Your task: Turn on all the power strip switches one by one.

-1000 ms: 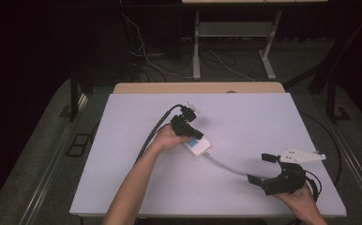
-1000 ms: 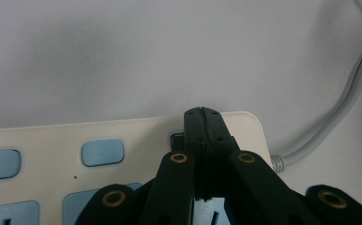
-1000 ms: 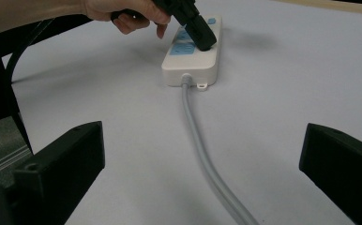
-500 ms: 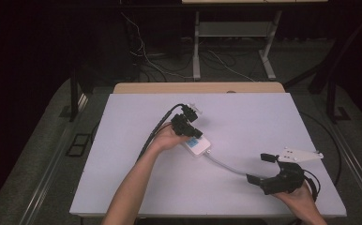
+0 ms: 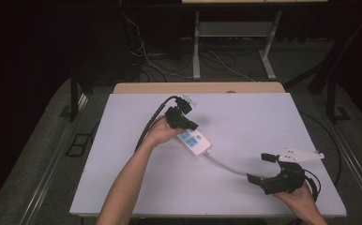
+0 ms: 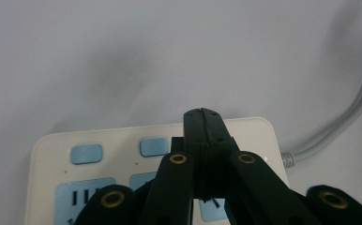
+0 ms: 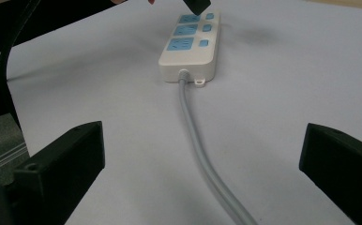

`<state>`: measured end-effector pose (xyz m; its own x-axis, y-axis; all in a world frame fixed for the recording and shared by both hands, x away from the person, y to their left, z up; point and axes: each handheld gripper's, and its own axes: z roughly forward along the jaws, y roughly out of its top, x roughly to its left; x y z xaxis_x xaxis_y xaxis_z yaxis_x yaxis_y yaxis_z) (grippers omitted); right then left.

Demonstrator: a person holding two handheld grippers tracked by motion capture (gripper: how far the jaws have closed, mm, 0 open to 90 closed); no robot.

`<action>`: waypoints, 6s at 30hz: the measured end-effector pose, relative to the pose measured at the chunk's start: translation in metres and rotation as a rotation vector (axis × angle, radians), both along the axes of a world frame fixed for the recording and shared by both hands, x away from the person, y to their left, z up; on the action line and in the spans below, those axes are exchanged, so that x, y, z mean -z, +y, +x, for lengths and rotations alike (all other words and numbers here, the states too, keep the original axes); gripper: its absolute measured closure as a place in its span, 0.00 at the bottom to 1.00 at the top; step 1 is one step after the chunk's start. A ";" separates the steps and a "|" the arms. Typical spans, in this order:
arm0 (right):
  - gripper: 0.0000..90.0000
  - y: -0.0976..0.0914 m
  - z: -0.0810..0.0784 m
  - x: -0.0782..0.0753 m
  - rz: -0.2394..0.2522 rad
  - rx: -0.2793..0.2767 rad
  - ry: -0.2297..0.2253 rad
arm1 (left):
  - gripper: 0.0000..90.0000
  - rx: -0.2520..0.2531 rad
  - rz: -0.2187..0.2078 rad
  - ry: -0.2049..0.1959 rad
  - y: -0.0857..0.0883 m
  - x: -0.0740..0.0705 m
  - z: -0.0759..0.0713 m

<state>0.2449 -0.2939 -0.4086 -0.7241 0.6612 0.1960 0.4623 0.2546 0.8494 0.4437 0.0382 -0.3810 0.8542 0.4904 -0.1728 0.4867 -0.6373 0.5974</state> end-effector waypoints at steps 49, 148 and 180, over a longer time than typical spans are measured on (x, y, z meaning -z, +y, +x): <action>0.00 -0.002 -0.001 0.000 -0.010 0.002 -0.006 | 1.00 -0.068 0.058 0.017 0.007 0.026 0.023; 0.01 -0.009 0.001 -0.001 -0.025 0.024 -0.011 | 1.00 -0.168 0.013 -0.010 0.036 0.012 0.046; 0.01 -0.010 -0.001 -0.002 -0.028 0.026 -0.022 | 1.00 -0.162 0.043 0.017 0.023 0.029 0.042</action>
